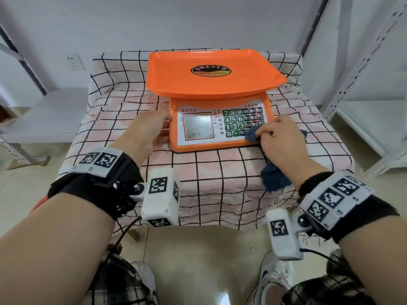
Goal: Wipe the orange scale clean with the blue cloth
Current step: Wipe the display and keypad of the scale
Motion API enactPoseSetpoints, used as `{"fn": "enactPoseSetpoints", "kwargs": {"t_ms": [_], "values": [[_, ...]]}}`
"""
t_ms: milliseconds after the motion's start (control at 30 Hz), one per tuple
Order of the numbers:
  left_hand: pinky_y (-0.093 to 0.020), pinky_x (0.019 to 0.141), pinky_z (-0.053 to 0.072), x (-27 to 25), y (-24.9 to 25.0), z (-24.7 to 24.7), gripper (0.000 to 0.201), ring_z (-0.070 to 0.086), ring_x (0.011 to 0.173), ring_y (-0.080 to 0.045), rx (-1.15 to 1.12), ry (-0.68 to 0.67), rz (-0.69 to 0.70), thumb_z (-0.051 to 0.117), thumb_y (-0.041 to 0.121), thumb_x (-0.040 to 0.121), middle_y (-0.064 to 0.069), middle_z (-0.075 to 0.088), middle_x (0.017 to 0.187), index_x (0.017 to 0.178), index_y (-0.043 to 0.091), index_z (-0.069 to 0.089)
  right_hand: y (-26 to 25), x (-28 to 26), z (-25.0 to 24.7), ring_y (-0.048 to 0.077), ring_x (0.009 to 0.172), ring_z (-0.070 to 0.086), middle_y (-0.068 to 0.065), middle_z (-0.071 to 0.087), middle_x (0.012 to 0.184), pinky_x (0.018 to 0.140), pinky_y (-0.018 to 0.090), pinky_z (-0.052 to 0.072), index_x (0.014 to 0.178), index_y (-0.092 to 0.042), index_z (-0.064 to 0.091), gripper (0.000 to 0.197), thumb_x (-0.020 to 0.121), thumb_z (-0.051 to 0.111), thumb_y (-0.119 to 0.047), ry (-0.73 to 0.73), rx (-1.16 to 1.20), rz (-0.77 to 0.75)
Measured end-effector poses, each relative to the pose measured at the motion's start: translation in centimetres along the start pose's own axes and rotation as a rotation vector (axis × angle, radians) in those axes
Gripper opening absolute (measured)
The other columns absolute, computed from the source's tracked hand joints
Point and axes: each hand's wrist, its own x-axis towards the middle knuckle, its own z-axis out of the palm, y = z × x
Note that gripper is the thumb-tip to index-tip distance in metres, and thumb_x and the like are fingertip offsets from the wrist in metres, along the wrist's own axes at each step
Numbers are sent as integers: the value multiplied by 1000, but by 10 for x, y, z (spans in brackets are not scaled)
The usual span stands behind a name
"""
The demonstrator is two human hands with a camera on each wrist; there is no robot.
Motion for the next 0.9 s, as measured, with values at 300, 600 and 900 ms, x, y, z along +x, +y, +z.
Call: {"fn": "enactPoseSetpoints", "kwargs": {"t_ms": [300,600,900], "values": [[-27,63,51,2,-1,5,19,62,71,-19,-5,-17,-8,52,21,86,-6,69,87,100,13,63,-96,-6,37,25,100,47,1,45,101,77,31,32,109,-35,68,32,91,46,-19,-288,5,-421],[-25,57,47,4,0,7,14,58,63,-15,-121,-23,-4,51,16,89,-3,65,73,80,13,61,-8,11,-5,21,92,53,5,51,106,81,24,38,93,-18,74,28,90,47,-11,-46,121,40],[-36,80,54,11,-4,7,8,67,87,-25,-104,-61,2,62,9,85,-13,71,94,91,5,63,-47,32,-8,17,67,46,12,48,67,65,30,40,68,-1,56,40,80,61,-39,50,931,437]]}}
